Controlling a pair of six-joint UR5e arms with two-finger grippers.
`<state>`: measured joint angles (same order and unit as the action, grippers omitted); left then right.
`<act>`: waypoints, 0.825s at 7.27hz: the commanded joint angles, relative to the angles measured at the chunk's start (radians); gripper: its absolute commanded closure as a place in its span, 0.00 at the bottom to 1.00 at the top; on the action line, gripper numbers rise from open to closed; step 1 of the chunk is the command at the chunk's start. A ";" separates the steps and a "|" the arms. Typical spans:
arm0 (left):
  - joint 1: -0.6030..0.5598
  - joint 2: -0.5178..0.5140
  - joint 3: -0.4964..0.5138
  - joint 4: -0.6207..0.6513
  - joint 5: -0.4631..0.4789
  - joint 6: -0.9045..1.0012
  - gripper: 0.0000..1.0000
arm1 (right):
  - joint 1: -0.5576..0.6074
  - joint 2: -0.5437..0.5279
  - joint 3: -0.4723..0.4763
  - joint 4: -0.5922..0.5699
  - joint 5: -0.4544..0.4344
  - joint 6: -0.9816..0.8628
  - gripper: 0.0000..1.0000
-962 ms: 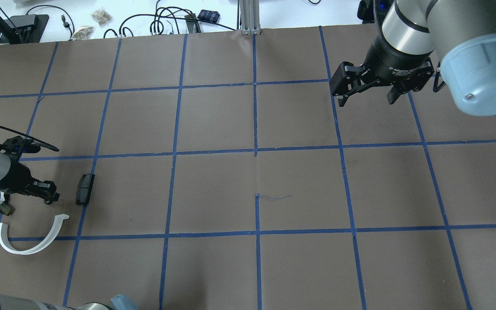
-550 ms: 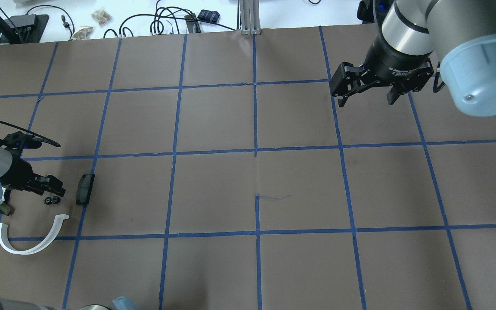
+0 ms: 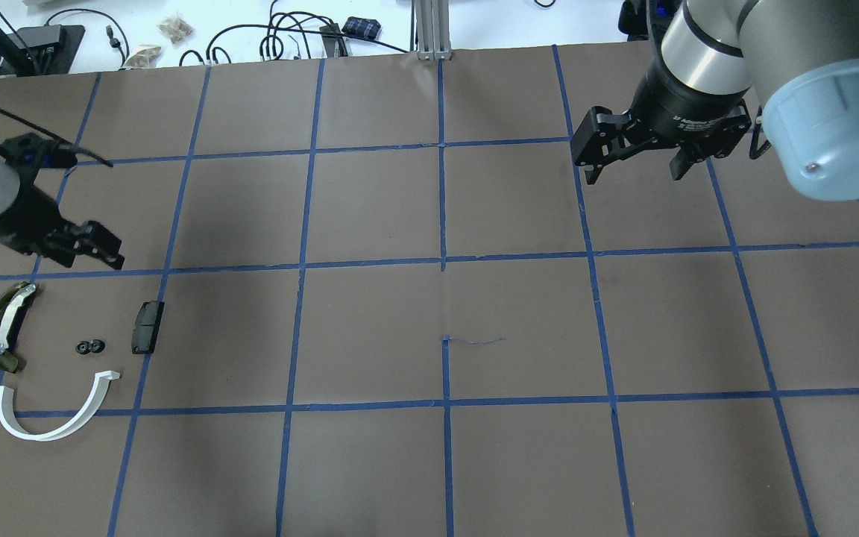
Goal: Place bearing gear from tray to pile
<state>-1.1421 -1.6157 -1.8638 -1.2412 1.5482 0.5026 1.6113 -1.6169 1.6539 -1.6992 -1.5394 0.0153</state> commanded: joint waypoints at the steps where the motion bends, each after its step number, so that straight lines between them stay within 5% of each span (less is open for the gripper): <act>1: -0.312 0.017 0.216 -0.185 0.012 -0.386 0.13 | -0.001 0.000 0.000 0.001 0.001 0.000 0.00; 3: -0.470 0.057 0.239 -0.268 0.024 -0.455 0.11 | -0.001 0.000 0.000 0.001 0.001 0.000 0.00; 6: -0.395 0.065 0.276 -0.281 0.001 -0.472 0.08 | -0.004 0.000 -0.005 0.006 -0.001 -0.002 0.00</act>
<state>-1.5747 -1.5518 -1.6056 -1.5165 1.5654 0.0381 1.6098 -1.6168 1.6503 -1.6964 -1.5396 0.0143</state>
